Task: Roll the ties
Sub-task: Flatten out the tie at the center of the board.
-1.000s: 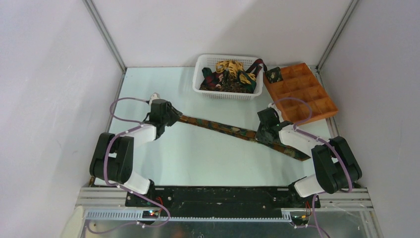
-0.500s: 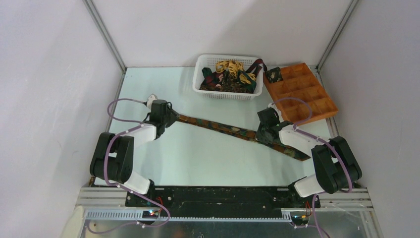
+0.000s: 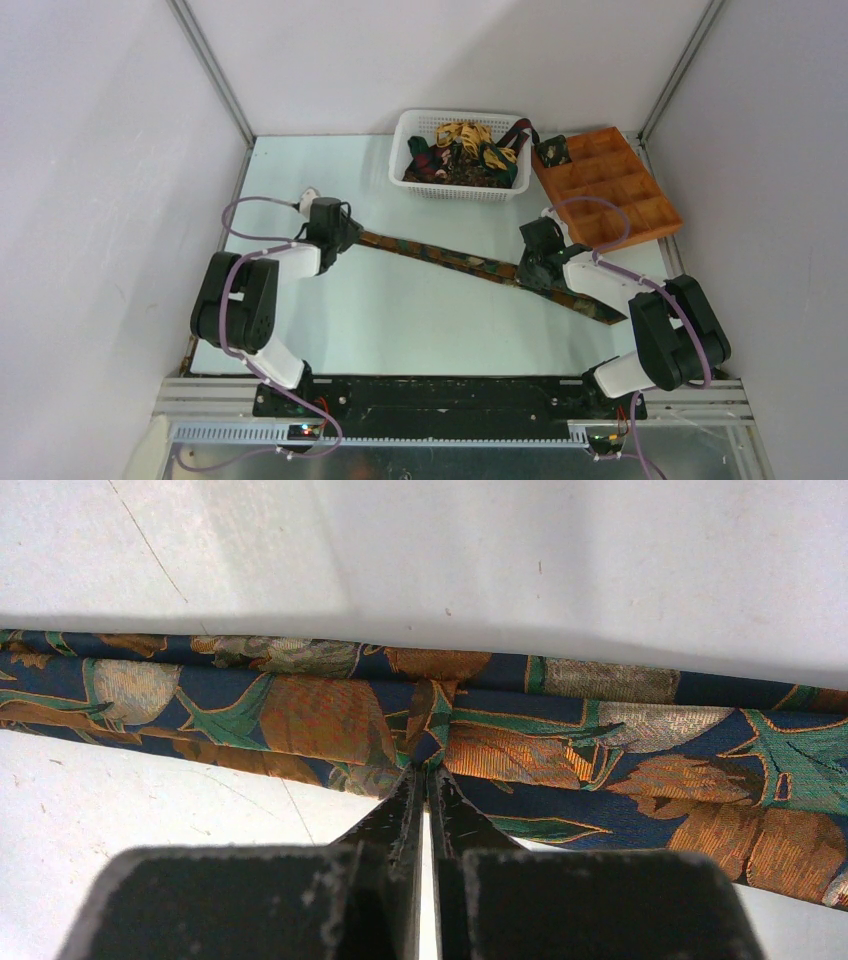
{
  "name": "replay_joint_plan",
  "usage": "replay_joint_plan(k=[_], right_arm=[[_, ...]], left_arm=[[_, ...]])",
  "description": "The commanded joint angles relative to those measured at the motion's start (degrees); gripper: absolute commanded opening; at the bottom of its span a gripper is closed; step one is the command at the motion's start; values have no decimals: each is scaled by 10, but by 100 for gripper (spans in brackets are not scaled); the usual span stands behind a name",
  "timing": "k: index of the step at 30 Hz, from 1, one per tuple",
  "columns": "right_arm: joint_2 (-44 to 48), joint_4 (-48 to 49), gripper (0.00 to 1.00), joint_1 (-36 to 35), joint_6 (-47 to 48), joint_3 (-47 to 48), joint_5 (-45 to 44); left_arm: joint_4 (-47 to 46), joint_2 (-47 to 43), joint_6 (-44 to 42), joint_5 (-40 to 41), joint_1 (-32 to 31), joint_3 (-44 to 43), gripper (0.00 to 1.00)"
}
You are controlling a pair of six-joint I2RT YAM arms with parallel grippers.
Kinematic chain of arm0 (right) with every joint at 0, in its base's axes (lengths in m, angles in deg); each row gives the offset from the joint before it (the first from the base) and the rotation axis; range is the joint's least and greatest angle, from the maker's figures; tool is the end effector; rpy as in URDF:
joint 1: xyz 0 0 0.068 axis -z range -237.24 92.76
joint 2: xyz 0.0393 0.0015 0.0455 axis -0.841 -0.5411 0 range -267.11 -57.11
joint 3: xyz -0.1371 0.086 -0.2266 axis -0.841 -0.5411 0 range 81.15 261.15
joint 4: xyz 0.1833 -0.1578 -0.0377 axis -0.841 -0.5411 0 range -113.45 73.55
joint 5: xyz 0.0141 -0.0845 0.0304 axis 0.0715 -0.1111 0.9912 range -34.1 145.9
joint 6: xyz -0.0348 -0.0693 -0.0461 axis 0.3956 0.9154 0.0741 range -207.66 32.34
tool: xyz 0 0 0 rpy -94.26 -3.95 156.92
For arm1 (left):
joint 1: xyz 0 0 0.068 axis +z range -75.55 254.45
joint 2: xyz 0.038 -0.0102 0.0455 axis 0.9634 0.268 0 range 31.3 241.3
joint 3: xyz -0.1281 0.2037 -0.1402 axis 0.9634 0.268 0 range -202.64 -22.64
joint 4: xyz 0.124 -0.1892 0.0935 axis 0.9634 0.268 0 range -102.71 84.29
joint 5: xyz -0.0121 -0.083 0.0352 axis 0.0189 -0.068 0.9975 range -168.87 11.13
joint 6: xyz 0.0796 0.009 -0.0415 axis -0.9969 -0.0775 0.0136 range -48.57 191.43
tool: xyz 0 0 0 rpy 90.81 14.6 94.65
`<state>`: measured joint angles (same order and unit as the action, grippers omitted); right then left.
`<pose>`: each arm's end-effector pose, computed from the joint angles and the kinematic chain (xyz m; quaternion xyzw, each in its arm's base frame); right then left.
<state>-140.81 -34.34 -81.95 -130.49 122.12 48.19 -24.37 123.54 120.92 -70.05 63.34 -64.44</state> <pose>0.2530 0.1045 0.1376 0.1688 0.9504 0.0866 0.2464 0.3373 -0.0537 0.1500 -0.3269 0.8382 -0.1576 0.4071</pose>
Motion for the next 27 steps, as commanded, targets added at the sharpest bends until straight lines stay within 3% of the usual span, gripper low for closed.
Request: replay_joint_plan(k=[1, 5, 12, 14, 27], right_arm=[[8, 5, 3, 2, 6, 1, -2], [7, 5, 3, 3, 7, 1, -3], [7, 2, 3, 4, 6, 1, -9], [7, 1, 3, 4, 6, 1, -10], [15, -7, 2, 5, 4, 1, -20]], left_arm=[[-30, 12, 13, 0, -1, -16, 44], [-38, 22, 18, -1, -1, -16, 36], [-44, 26, 21, -1, 0, -19, 5], [-40, 25, 21, 3, 0, -20, 1], [-36, 14, 17, 11, 39, -15, 0]])
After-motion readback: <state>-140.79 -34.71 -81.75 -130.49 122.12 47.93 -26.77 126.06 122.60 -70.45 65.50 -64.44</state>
